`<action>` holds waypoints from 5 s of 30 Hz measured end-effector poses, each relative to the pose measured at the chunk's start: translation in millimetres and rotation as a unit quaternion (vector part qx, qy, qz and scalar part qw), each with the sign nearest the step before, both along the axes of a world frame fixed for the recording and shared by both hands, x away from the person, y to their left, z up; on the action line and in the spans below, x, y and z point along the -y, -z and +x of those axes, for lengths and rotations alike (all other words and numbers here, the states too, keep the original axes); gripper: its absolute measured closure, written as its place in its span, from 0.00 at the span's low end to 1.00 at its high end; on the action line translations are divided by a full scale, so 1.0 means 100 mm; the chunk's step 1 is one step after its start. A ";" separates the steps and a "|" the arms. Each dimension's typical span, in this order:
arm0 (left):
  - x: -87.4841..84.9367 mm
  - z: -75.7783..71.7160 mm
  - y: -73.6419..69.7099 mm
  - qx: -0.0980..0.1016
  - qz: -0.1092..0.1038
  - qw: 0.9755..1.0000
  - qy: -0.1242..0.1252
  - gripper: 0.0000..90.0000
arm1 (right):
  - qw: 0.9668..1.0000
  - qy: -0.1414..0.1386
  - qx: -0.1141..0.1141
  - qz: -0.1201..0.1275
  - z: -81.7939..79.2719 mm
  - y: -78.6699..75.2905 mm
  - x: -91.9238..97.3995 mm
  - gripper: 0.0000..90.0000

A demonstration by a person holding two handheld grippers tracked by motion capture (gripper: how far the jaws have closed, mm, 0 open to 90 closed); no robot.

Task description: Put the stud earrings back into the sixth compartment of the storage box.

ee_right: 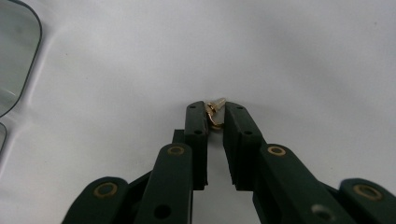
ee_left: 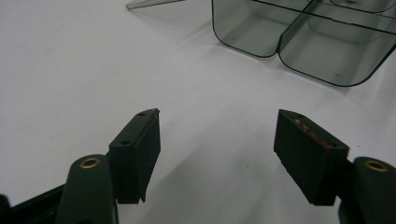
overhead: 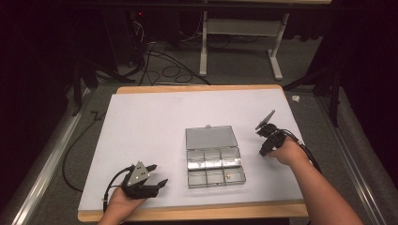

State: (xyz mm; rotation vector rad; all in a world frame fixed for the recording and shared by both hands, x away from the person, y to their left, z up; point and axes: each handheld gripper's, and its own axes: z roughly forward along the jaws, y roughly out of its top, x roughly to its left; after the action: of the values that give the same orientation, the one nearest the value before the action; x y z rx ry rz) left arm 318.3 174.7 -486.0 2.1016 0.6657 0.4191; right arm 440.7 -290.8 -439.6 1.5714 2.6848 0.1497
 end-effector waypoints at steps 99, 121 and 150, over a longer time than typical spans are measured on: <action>-0.01 0.00 0.00 0.001 -0.004 1.000 0.005 0.35 | 0.983 -0.179 -0.014 0.035 -0.69 -0.22 -1.16 0.89; -0.01 0.00 0.00 0.001 -0.004 1.000 0.005 0.35 | 0.984 -0.177 -0.023 0.018 -0.65 -0.02 -1.16 0.88; -0.01 0.00 0.00 0.000 -0.004 1.000 0.006 0.35 | 0.985 -0.168 0.004 0.040 -0.63 -0.35 -1.08 0.86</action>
State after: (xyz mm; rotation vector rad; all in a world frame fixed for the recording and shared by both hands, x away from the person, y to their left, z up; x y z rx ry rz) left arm 318.2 175.7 -485.7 2.0971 0.6540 0.4104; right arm 377.5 -182.6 -405.0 1.1149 2.9483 0.2727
